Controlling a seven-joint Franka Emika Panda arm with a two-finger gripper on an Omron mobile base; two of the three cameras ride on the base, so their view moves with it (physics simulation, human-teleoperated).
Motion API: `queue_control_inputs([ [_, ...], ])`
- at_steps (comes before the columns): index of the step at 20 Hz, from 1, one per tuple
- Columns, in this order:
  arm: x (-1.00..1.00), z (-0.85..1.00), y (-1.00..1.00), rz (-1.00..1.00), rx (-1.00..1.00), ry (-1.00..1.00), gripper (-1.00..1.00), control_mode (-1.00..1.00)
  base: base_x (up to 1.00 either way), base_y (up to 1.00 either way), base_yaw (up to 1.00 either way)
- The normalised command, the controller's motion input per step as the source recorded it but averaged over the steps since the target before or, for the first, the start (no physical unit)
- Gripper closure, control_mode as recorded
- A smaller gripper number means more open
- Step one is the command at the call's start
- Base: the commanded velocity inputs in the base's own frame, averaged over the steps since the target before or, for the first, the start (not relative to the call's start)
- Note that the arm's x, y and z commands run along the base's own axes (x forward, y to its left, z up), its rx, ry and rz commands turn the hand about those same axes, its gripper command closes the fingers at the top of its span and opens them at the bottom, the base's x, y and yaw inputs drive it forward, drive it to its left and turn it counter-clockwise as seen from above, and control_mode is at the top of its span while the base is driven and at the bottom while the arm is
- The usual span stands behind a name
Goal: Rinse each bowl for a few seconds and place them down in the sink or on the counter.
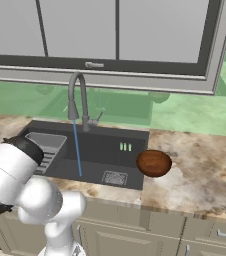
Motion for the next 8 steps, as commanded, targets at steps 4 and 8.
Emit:
queue_control_inputs([
  [4,-0.43,0.13,-0.44,0.04,0.0,0.0,-1.0,-1.0,0.0,0.0,0.0],
  [8,-0.4,0.36,-0.42,0.04,0.0,-0.01,-1.0,-1.0,0.0,0.0,0.0],
])
